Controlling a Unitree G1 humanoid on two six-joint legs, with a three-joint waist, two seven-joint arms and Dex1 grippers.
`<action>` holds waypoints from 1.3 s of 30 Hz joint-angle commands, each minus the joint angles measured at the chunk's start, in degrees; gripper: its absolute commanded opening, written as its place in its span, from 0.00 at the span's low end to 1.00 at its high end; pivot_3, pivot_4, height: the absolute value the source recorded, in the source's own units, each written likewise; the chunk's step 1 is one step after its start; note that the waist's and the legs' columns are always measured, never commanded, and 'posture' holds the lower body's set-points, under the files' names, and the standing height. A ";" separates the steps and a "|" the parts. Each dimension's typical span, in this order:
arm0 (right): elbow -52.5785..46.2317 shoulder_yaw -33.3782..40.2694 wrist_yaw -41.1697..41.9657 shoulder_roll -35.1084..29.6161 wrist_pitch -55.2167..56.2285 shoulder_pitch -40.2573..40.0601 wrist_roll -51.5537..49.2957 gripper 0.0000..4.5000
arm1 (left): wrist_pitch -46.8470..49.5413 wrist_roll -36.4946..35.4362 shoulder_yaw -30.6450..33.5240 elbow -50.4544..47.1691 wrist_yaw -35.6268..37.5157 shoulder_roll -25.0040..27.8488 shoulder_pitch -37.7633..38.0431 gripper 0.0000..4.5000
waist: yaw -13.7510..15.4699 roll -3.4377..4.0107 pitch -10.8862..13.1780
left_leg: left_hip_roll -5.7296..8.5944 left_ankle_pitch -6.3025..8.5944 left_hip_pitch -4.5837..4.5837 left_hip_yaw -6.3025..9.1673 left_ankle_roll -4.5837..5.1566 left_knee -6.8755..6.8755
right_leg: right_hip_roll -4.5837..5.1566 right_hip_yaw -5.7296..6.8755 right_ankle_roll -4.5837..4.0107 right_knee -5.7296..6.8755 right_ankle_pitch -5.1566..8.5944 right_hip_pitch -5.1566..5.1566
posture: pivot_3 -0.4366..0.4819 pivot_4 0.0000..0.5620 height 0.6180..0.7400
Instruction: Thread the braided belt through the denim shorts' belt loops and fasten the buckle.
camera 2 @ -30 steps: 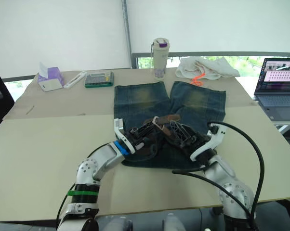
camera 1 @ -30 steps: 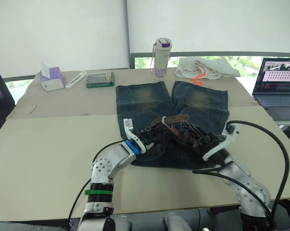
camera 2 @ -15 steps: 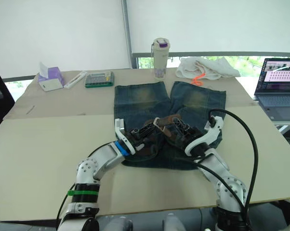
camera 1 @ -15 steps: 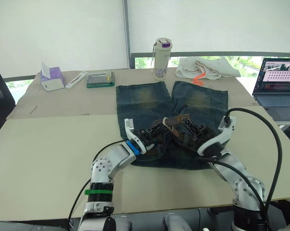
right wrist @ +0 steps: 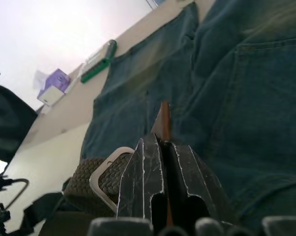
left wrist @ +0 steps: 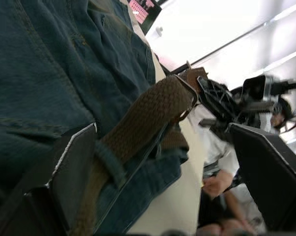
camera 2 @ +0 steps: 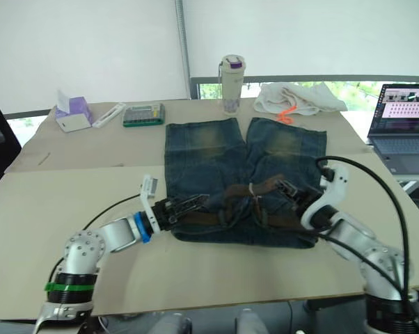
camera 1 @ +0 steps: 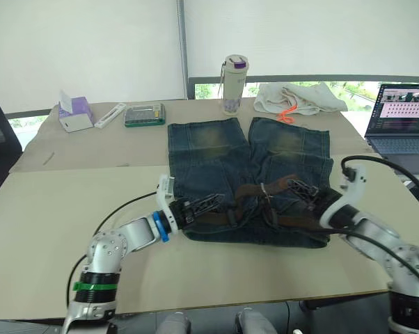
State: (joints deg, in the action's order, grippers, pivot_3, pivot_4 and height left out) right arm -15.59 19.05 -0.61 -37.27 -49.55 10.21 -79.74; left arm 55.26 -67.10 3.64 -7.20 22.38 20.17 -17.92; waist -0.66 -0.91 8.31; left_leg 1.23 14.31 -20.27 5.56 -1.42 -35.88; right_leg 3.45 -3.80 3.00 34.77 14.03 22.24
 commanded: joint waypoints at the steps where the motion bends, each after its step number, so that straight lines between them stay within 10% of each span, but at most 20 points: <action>1: 0.59 3.24 3.02 -3.70 -2.99 0.35 -1.83 0.00 | -3.52 6.30 -2.12 -0.88 4.25 0.49 0.81 0.99 | 0.04 -0.01 0.01 | 0.01 0.00 -0.02 -0.01 0.00 0.00 | 0.01 0.00 0.00 -0.02 0.00 -0.01 | 0.48 0.27 1.00; 16: 1.85 -0.26 19.74 -21.80 0.36 -1.33 28.84 0.00 | -5.91 17.18 -3.57 1.75 8.91 -1.76 1.50 0.99 | -0.03 -0.03 0.03 | -0.04 0.02 -0.05 -0.08 0.04 0.00 | -0.02 -0.01 0.10 -0.12 0.02 -0.02 | 0.48 0.27 1.00; 30: -5.47 -1.85 3.50 -1.30 -8.52 18.72 -4.95 0.00 | -15.96 24.68 -2.57 -1.89 16.79 0.94 -1.35 0.99 | -0.11 -0.11 0.08 | -0.09 0.02 -0.04 0.00 0.04 0.00 | -0.02 -0.01 0.07 -0.06 -0.03 0.00 | 0.48 0.27 1.00; 39: -1.45 -12.95 -12.55 10.95 -8.61 23.45 -3.66 0.00 | -32.47 36.04 -7.12 -6.98 19.59 -0.42 -4.57 0.99 | 0.11 -0.05 0.05 | -0.07 0.02 -0.09 0.02 0.04 0.00 | 0.04 -0.01 -0.39 -0.11 -0.30 0.04 | 0.48 0.27 1.00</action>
State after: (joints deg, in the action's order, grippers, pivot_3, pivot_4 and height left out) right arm -16.77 6.50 -11.56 -27.28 -58.27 31.94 -83.68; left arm 26.44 -33.33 -1.82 -11.69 41.49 20.57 -21.21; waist -0.55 -0.97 8.36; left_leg 1.18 14.32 -20.37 5.58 -1.38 -35.88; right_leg 3.48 -3.81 2.61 34.66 13.72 22.28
